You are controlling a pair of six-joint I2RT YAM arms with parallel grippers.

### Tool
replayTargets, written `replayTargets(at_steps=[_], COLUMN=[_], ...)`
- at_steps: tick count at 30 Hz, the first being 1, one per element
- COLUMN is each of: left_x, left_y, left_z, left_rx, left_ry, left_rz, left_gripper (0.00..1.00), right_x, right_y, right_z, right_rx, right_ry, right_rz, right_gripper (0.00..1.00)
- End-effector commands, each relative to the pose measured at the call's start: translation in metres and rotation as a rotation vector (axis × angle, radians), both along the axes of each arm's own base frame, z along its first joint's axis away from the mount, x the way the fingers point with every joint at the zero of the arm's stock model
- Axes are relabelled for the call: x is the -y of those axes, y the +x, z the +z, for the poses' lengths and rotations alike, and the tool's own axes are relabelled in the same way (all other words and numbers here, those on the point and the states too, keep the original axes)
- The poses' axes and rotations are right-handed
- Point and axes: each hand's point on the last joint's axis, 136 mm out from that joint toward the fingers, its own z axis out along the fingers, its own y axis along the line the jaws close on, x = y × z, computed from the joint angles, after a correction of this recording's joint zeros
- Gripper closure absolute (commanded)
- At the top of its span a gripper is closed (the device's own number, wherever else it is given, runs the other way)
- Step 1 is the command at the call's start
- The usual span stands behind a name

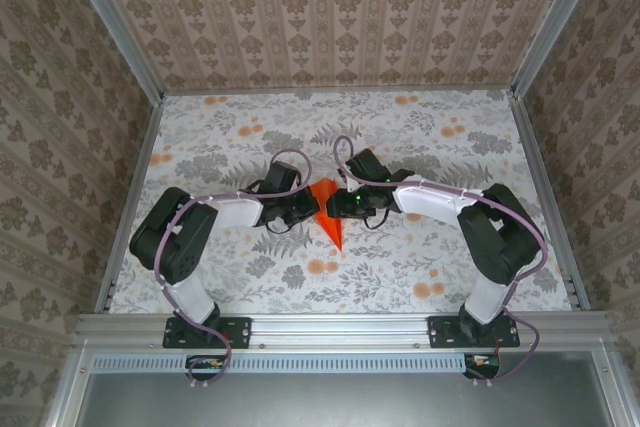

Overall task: Fold a paper plane with a square sheet of paper (pick it up from the middle)
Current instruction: Move a paper plane to the center of the table.

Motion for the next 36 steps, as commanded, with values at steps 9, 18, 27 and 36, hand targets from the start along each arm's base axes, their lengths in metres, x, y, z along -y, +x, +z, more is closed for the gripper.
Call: replayTargets(at_steps=[9,18,27,36], left_x=[-0.001,0.000,0.002,0.002], left_y=[0.001,0.001,0.001,0.001], left_z=[0.006,0.008,0.010,0.010], left_rx=[0.005,0.009,0.014,0.014], left_ry=[-0.025,-0.030,-0.033,-0.037], left_rz=[0.009,0.006,0.004,0.001], left_gripper=[1.00,1.00,1.00,1.00], right_x=[0.000,0.000,-0.006,-0.005], right_y=[-0.006,-0.009,-0.015,-0.016], right_z=[-0.014,-0.007,-0.010,-0.016], right_rx=[-0.061,-0.038,-0.050,-0.053], right_ry=[-0.054,-0.056,-0.066,-0.103], right_rz=[0.031,0.044,0.073,0.076], right_gripper=[0.52,0.54,0.64,0.63])
